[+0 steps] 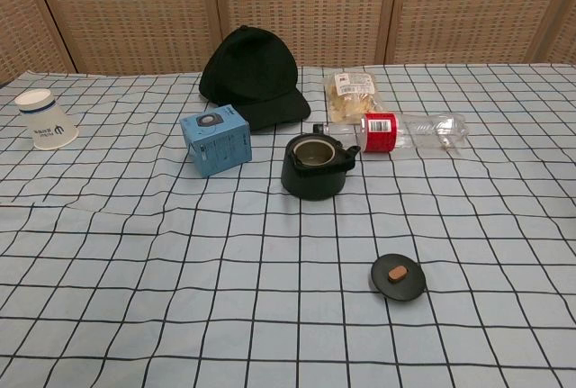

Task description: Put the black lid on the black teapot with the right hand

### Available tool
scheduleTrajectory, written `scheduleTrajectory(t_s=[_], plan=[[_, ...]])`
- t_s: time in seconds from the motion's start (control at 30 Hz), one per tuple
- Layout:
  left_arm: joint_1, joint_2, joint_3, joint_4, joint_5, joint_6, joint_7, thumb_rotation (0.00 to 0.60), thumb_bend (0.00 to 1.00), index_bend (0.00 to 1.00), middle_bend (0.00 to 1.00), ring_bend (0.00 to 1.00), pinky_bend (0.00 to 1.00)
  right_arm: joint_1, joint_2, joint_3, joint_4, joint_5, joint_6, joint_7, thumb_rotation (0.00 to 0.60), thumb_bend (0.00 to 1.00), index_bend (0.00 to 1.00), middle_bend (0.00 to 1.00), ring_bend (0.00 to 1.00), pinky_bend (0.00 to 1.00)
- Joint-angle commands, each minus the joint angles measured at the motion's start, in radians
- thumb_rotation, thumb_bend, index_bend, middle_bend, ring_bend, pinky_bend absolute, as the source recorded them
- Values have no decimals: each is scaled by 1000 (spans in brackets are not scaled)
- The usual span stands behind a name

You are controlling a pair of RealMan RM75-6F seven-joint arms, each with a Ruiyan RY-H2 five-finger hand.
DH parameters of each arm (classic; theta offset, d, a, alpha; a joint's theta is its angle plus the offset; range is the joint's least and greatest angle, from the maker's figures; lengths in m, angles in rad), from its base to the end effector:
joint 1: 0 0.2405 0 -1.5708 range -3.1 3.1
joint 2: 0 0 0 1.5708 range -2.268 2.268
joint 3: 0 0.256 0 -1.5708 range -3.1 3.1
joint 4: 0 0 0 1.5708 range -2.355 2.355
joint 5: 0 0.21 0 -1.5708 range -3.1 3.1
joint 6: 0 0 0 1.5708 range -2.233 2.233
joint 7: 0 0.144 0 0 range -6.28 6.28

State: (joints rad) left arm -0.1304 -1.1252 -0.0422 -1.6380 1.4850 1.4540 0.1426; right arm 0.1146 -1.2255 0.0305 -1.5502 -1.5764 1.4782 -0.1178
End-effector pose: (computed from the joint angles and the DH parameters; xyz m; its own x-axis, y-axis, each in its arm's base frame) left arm -0.3010 0.1927 0.1502 0.4945 0.0211 0.8689 0.8688 -0.0419 -0.4934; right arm -0.2993 -0.1856 0.1225 0.4687 -0.0075 0.8833 -0.8780 -0.1134 0.4650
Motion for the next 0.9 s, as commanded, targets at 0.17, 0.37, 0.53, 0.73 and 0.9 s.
scheduleTrajectory(t_s=[0.17,0.37,0.53,0.73,0.9], plan=[[2,-3,2,1,2,2,7,600,57,0,0,0,0,0,3,-2,-1,-3,-1,5,600,232,14,0,0,0],[-1,0,-3,2,-2,-1,-4,600,57,0,0,0,0,6,-6,-6,3,-4,-18,-7,600,231,19,0,0,0],[-4,1,-5,7,-9,-10,-11,600,56,0,0,0,0,10,-10,-8,2,1,-29,-13,600,231,48,0,0,0],[-4,2,-8,5,-15,-10,-15,600,57,0,0,0,0,19,-20,-23,-10,-5,-59,-17,600,230,122,0,0,0],[-7,-2,-6,5,-18,-16,-1,600,58,0,0,0,0,45,-41,-25,-45,-11,-101,-27,600,244,209,0,0,0]])
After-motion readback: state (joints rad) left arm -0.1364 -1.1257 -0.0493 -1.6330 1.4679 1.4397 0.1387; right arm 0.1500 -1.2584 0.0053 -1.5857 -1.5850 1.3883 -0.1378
